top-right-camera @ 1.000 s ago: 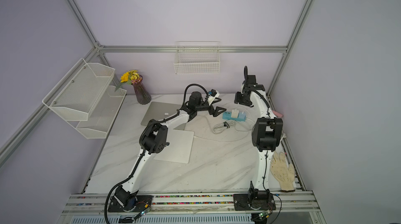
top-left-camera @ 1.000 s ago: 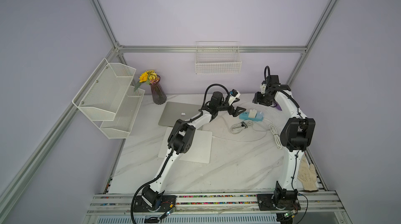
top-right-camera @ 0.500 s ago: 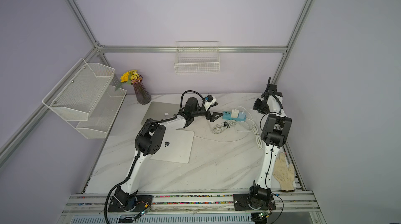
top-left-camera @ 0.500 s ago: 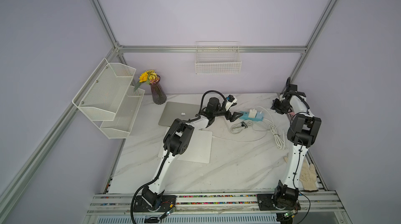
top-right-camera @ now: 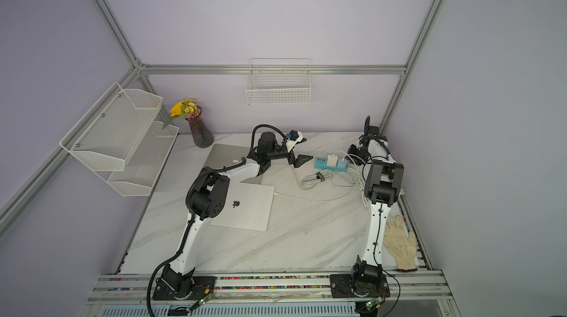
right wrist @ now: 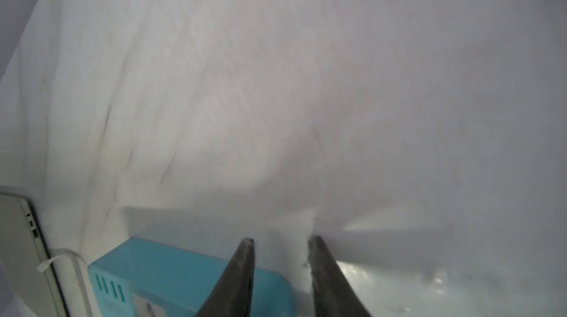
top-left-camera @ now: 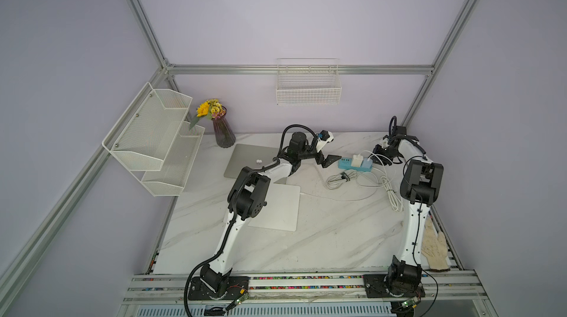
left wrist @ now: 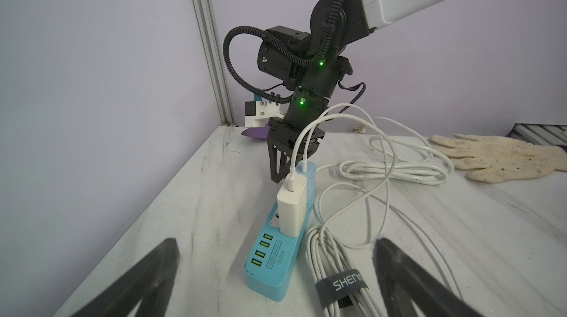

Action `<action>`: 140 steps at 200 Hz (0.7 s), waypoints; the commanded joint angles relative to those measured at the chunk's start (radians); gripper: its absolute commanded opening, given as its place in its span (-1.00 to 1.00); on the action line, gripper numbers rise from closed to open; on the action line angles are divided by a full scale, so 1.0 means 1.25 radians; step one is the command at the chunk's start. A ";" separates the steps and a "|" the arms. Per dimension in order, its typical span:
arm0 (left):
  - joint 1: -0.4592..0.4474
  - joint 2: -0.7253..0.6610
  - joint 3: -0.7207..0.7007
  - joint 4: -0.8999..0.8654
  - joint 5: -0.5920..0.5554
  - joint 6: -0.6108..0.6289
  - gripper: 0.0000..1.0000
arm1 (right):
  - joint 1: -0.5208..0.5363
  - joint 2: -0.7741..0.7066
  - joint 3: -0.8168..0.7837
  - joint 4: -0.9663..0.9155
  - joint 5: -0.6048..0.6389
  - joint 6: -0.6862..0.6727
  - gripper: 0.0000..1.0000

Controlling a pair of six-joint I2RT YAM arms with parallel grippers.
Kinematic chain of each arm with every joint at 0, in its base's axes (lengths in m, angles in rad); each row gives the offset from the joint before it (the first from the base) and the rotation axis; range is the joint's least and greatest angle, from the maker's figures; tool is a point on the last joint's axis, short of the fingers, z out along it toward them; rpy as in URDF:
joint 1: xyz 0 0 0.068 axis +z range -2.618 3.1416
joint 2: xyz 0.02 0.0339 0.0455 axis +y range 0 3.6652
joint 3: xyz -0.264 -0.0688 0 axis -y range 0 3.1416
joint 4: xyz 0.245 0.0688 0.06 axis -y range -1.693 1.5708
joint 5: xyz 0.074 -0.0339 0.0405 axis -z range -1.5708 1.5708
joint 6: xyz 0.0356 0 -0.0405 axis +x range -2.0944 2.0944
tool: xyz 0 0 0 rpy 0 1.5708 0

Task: Unplug the laptop charger
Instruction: Move the socket to the center of the board.

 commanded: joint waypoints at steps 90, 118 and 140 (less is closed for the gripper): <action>-0.012 0.006 0.012 -0.088 0.004 0.108 1.00 | 0.078 -0.099 -0.260 0.214 -0.123 0.211 -0.42; -0.029 0.026 0.038 -0.140 -0.008 0.141 1.00 | 0.102 -0.097 -0.272 0.227 -0.126 0.232 -0.46; -0.040 0.054 0.073 -0.166 -0.021 0.133 0.99 | 0.108 -0.118 -0.310 0.273 -0.126 0.261 -0.46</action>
